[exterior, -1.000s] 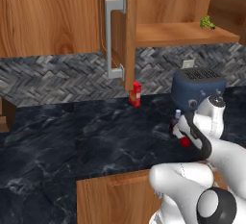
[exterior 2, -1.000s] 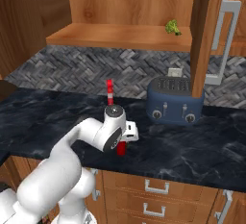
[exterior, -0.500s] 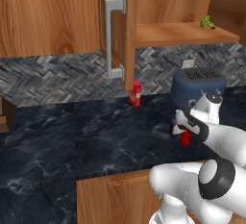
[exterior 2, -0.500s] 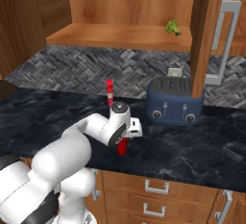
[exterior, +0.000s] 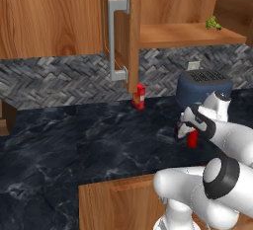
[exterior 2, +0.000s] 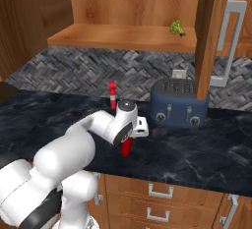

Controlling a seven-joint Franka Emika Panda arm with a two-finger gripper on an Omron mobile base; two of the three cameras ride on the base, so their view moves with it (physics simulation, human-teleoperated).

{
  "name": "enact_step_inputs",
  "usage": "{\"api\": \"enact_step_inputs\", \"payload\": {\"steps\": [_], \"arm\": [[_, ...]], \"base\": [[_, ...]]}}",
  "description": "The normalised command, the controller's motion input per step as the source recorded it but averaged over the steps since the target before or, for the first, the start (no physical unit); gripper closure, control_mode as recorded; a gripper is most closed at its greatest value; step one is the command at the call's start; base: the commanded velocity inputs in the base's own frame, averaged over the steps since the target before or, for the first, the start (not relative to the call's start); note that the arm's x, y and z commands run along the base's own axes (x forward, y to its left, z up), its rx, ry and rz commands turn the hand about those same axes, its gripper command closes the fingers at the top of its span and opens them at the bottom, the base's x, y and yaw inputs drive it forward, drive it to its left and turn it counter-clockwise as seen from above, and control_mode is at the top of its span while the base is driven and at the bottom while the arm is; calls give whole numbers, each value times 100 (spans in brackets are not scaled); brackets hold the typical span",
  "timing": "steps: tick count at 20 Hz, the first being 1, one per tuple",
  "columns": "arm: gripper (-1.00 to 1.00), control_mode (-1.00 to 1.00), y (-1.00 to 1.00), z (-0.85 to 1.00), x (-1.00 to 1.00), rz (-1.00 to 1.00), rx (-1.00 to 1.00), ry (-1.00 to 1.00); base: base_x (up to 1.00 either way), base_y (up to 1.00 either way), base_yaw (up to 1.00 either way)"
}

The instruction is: Pick the condiment bottle and ketchup from the counter and place them in the cabinet.

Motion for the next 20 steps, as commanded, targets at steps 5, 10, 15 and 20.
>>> {"api": "enact_step_inputs", "payload": {"steps": [5,10,15,20], "arm": [[100,-100,3,83,-4,0,-2,-9],[100,-100,3,94,0,0,-3,-7],[100,-100,0,97,4,0,0,-1],[100,-100,0,98,10,0,0,-1]], "base": [[0,0,0],[0,0,0],[0,0,0],[0,0,0]]}}
